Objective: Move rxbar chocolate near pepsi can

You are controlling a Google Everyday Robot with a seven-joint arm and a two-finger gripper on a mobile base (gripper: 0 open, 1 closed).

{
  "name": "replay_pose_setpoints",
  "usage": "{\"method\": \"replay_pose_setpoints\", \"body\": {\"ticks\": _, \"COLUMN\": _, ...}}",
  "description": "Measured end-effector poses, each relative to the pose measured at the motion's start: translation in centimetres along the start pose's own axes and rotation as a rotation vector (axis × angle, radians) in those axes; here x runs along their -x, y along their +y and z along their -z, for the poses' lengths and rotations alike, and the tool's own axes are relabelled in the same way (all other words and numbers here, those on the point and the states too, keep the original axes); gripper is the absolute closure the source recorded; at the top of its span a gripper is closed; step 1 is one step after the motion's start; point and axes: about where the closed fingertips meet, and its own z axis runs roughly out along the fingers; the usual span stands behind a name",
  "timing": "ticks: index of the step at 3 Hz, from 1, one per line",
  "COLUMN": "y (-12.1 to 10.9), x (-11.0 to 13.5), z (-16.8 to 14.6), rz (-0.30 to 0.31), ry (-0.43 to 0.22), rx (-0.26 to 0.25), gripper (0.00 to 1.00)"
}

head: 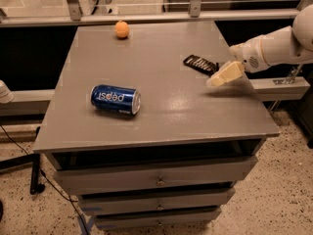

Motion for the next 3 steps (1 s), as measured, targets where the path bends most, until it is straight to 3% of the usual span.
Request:
{"method": "replay_pose_setpoints", "body": {"ticks": 1, "y": 0.22, "x": -0.56, "z": -0.56, "rz": -0.01, "ry": 0.0, "rx": 0.004, "gripper": 0.18}}
{"method": "replay_pose_setpoints", "body": {"ticks": 3, "y": 0.35, "x": -0.4, "z": -0.97, "rz": -0.012, "ry": -0.006, "rx": 0.002, "gripper": 0.64}}
